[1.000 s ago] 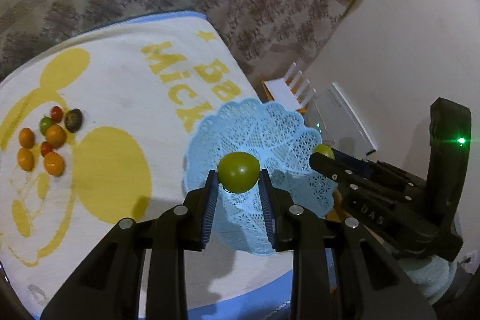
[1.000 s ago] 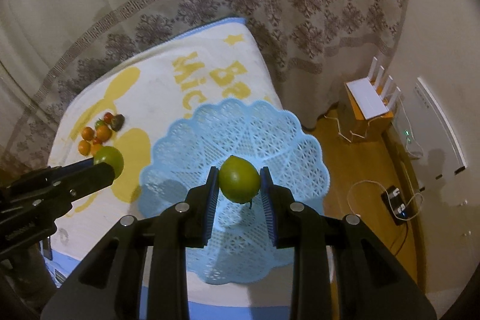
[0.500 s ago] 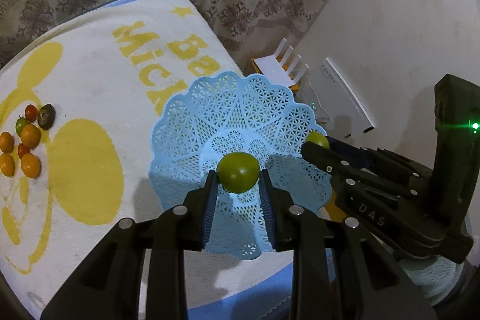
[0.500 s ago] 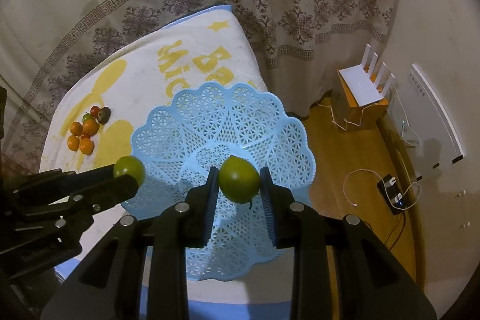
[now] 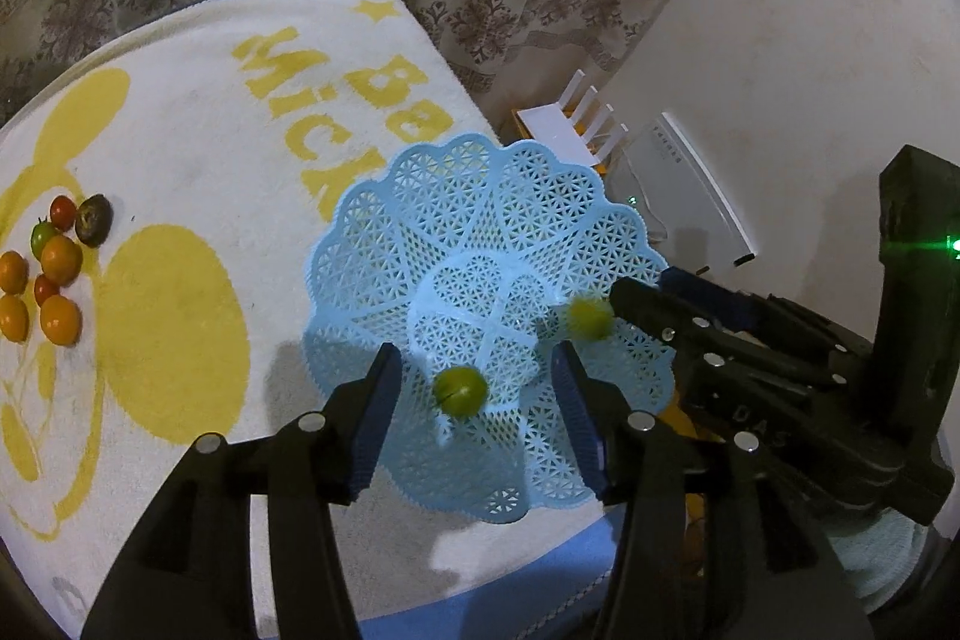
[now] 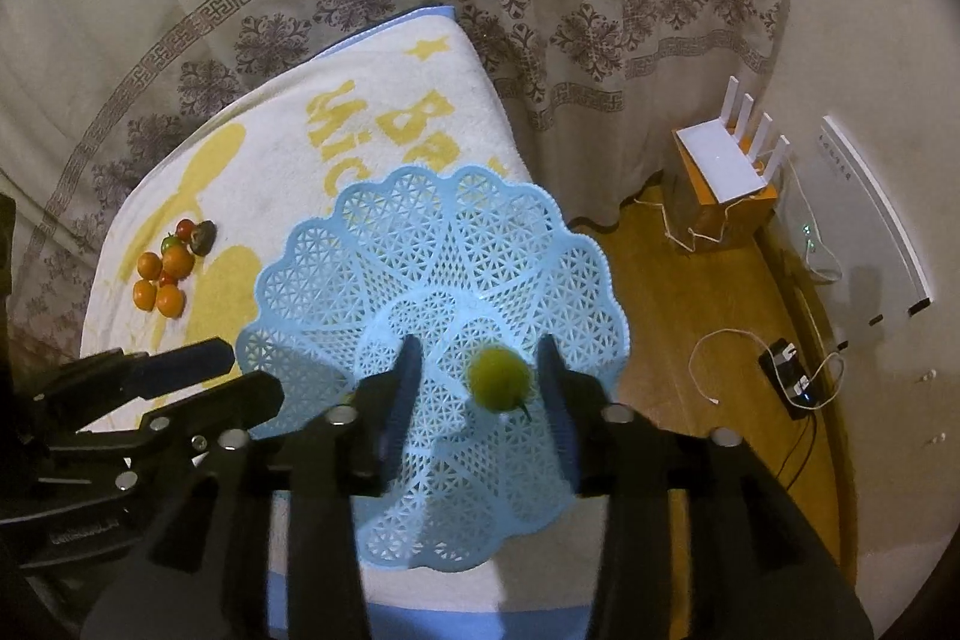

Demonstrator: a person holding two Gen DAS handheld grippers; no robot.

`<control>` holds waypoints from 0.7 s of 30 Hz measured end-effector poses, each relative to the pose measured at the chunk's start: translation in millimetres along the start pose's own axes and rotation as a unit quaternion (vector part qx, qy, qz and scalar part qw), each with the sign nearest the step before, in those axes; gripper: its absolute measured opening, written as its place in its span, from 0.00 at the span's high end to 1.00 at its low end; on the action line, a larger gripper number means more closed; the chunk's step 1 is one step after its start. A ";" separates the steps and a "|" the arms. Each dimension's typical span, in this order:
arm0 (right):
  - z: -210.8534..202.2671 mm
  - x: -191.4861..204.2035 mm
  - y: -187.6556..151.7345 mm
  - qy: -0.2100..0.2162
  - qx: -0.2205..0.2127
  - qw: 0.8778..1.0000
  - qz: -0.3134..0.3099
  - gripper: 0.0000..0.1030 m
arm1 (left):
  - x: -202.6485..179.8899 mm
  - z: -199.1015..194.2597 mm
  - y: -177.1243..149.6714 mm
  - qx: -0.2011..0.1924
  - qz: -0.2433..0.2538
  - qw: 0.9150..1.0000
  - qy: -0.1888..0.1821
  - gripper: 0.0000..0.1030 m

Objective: Organize fruits
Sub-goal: 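Open the left tool over the basket while the right tool releases its green tomato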

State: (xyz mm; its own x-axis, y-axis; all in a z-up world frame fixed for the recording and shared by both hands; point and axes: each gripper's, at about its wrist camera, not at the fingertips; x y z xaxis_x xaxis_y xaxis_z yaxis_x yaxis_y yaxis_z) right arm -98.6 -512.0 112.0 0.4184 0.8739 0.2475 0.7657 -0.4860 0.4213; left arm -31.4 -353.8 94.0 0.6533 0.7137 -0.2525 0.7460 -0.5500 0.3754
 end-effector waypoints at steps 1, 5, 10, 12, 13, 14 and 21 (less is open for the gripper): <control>0.0 1.1 0.1 0.000 0.000 1.000 0.000 0.56 | 1.2 -0.5 -0.2 -0.001 -0.002 1.000 0.001 0.49; 0.3 3.6 0.0 0.001 0.000 1.000 -0.001 0.56 | 3.0 -4.8 -0.3 -0.008 -0.003 1.000 0.008 0.49; -1.8 9.0 2.0 0.003 -0.004 1.000 -0.007 0.56 | 2.1 -15.3 -1.1 -0.025 0.004 0.999 0.027 0.49; -2.8 11.1 2.2 0.003 -0.006 1.000 -0.007 0.56 | 2.2 -19.5 -1.1 -0.032 0.005 0.999 0.034 0.46; -3.2 11.7 1.8 0.003 -0.006 1.000 -0.007 0.56 | 2.4 -23.0 -1.5 -0.038 0.006 0.999 0.038 0.44; -3.6 12.6 1.5 0.004 -0.007 1.000 -0.007 0.56 | 2.3 -25.6 -1.6 -0.041 0.006 0.998 0.040 0.43; -4.1 23.5 0.6 0.011 -0.006 1.000 -0.014 0.56 | 9.4 -40.8 -5.5 -0.058 0.002 0.996 0.064 0.36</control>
State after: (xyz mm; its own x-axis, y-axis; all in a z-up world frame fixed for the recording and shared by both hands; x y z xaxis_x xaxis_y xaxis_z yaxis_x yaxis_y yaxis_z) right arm -90.2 -491.9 121.6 0.3853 0.8868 0.2552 0.7711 -0.4613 0.4388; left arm -34.6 -326.3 126.0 0.6283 0.7657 -0.1377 0.7191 -0.5041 0.4784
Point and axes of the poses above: each gripper's, at about its wrist camera, not at the fingertips, and z roughly the way its jaws point, x to its left, y to its top, and after that the axes turned 1 degree about -x, right-handed
